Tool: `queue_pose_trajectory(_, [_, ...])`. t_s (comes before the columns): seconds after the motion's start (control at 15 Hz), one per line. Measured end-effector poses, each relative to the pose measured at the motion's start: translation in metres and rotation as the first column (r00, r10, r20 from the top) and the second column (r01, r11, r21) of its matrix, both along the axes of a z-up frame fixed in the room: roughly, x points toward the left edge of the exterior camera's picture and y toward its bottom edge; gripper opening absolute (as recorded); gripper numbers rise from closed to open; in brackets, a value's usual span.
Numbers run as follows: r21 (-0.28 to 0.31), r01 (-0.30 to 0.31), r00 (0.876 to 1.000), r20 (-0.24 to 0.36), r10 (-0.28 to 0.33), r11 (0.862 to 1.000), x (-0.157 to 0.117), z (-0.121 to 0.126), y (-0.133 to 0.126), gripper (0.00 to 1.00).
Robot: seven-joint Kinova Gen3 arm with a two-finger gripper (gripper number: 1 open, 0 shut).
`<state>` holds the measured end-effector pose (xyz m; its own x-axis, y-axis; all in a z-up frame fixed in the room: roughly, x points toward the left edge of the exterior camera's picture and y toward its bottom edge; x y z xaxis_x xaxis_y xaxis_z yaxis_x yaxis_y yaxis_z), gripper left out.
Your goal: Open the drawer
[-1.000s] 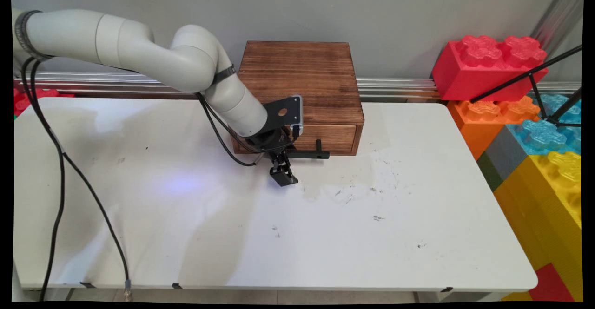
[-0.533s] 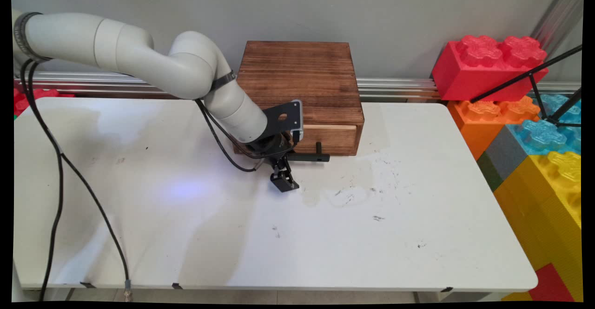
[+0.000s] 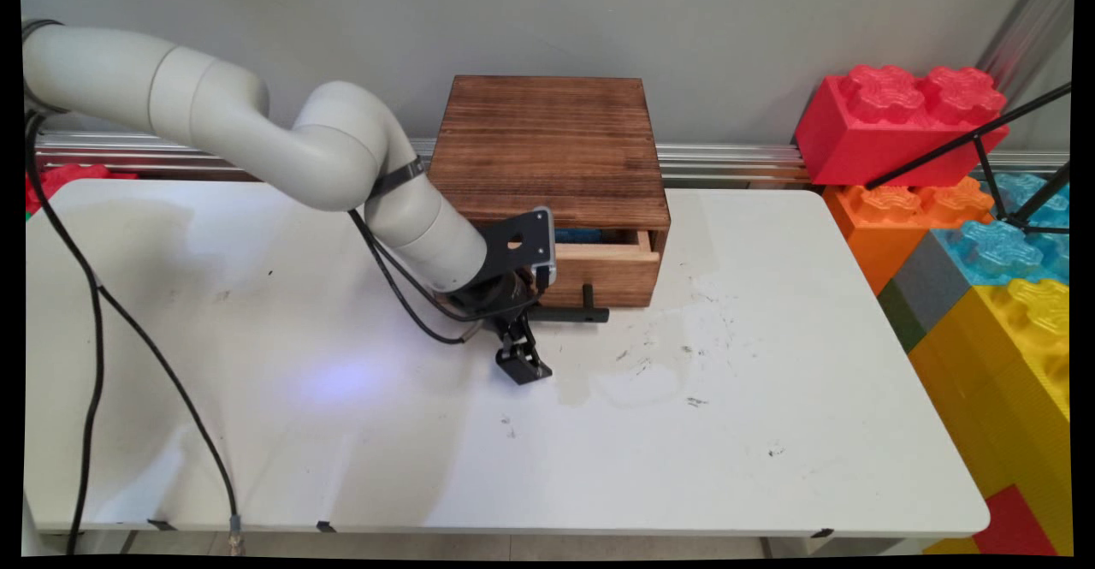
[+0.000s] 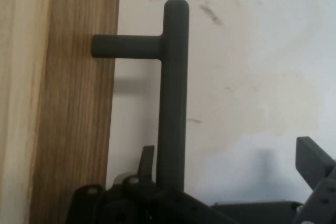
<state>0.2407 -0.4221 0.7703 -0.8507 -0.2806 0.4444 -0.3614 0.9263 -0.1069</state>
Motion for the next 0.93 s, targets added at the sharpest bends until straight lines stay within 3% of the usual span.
queue_pose_trajectory(0.93, [0.049,-0.014,0.998,-0.054,0.017,0.999,-0.019,0.005,0.064,1.0])
